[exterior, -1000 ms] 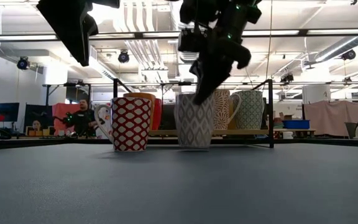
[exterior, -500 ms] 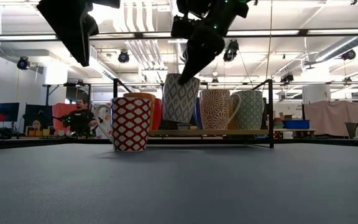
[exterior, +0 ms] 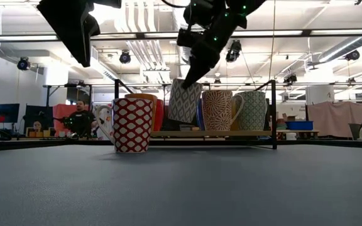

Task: Place coffee mugs
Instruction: Put the gray cup on the shelf

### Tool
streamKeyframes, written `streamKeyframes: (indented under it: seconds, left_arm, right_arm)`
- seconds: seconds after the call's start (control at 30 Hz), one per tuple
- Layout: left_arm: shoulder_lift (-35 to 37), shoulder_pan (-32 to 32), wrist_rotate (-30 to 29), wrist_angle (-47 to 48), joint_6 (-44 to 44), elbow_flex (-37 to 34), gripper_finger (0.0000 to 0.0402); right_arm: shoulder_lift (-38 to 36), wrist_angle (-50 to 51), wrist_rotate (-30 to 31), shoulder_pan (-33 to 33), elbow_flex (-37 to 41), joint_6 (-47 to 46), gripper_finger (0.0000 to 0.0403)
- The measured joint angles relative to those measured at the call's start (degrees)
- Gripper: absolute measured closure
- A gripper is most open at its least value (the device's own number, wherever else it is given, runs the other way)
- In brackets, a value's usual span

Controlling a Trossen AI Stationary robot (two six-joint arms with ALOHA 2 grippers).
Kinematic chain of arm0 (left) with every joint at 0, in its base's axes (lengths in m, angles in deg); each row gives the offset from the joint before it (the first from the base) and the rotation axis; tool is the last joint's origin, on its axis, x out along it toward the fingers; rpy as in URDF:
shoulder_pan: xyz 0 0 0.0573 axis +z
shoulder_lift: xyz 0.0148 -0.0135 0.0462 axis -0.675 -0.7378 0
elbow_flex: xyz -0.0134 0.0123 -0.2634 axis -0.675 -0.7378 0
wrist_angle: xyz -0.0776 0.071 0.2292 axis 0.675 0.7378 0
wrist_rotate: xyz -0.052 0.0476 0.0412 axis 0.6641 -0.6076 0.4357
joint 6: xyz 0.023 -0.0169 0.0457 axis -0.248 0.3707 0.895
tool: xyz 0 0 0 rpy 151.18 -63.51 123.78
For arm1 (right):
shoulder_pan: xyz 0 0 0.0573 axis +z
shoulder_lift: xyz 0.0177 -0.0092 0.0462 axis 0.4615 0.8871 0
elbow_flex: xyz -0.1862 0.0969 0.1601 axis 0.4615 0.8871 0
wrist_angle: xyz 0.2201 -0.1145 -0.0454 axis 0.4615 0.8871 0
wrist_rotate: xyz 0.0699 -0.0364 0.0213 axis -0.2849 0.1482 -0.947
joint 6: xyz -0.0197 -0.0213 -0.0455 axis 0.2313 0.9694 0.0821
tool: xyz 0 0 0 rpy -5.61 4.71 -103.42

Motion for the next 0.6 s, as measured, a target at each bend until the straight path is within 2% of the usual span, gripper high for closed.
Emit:
streamKeyframes:
  seconds: [0.4,0.6]
  left_arm:
    - [0.00,0.00,0.02,-0.02,-0.01,0.00,0.0278]
    - [0.00,0.00,0.02,-0.03,-0.01,0.00,0.0278]
  right_arm:
    - [0.00,-1.31,-0.67,-1.36,0.26,-0.27,0.0390]
    - [0.00,-1.75,-0.73,-1.32,0.37,-8.36,0.0390]
